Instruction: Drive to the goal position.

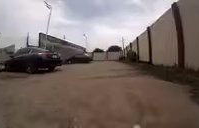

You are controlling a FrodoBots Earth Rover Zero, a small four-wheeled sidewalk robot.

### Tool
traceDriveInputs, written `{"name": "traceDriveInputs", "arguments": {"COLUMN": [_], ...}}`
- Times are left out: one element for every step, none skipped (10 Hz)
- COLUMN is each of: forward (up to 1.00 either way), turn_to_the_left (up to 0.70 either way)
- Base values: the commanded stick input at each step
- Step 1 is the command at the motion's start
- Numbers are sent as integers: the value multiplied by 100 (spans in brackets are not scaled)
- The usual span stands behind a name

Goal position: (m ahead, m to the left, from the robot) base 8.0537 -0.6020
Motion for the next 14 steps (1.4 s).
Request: {"name": "traceDriveInputs", "arguments": {"forward": [70, 70, 70, 70, 70, 70, 70, 70, 70, 70, 70, 70, 70, 70], "turn_to_the_left": [0, 0, 0, 0, 0, 0, 0, 0, 0, 0, 0, 0, 0, 0]}}
